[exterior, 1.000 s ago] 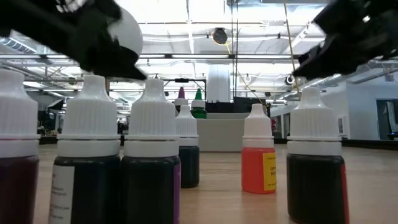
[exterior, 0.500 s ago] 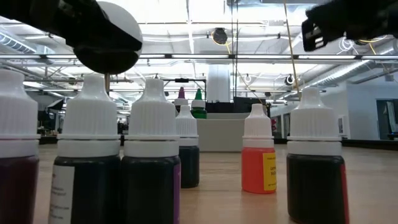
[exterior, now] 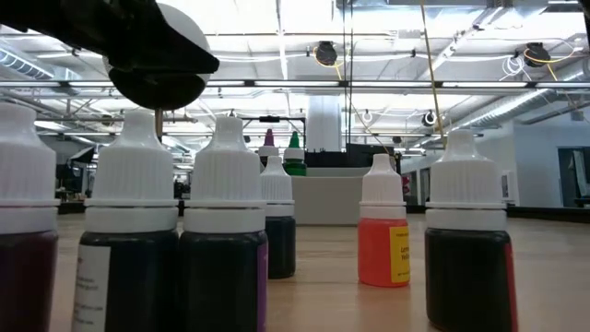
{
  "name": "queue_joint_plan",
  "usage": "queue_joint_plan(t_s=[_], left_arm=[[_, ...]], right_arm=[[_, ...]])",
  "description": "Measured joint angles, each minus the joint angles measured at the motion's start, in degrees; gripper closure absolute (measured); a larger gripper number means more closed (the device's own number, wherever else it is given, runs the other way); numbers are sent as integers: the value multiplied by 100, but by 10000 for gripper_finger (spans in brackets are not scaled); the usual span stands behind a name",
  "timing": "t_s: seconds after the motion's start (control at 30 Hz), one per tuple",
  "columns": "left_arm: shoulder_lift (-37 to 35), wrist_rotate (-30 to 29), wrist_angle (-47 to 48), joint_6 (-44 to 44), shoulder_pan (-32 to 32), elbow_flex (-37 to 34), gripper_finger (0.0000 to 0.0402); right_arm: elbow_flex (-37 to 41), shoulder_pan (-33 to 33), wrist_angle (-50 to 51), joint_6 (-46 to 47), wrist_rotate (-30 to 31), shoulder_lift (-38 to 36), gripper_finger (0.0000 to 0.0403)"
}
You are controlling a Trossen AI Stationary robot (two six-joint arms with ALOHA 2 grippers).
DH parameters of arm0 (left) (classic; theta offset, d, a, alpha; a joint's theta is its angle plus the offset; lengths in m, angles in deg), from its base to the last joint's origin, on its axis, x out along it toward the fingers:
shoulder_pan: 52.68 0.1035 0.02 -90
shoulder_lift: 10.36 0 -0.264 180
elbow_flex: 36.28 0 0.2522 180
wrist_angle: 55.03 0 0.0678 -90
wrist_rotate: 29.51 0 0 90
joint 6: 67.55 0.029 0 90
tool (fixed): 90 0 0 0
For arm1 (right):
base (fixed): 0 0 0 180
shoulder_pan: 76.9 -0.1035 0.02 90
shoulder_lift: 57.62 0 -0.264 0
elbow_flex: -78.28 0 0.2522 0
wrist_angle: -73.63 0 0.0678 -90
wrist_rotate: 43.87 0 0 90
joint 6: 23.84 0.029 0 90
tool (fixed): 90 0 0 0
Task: Pick & Place food coloring
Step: Put the top small black food coloring bottle into the gray bin
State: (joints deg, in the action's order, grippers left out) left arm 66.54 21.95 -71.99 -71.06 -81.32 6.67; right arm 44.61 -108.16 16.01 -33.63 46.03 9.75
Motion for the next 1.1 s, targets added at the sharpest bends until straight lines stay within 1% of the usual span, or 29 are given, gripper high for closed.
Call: queue_joint_plan(t_s=[0.1,0.2,0.3,0.4,0.5,0.6,0.67,0.8,0.87,0.93,1.0,1.1], left_arm=[[0,3,-74,-2,76,0,397],[0,2,-93,-117,159,0,384],[0,3,-87,-301,215,0,370],[0,6,-87,-331,226,0,366],[0,80,-81,-489,203,0,371],[0,395,-78,-536,91,0,386],[2,406,-76,-560,-64,0,396],[3,242,-39,-874,-417,14,397],[75,227,304,-1129,-566,214,398],[205,230,997,-1412,-680,609,398],[467,235,1972,-1757,-738,1225,399],[1028,272,3645,-2281,-733,2359,399]], right_arm=[[-115,18,202,-1,-2,-1,315],[-113,124,166,150,0,-4,301],[-113,231,215,278,6,-8,295],[-113,279,593,273,120,-6,295],[-113,279,1020,344,520,-14,301],[-111,269,1608,324,754,-179,312],[-106,269,2090,253,778,-405,320],[36,269,2669,118,778,-951,348],[157,269,2832,99,778,-1226,367],[326,269,2834,27,778,-1508,388],[497,271,2853,-65,780,-1784,399],[695,338,2844,-68,787,-2182,396]])
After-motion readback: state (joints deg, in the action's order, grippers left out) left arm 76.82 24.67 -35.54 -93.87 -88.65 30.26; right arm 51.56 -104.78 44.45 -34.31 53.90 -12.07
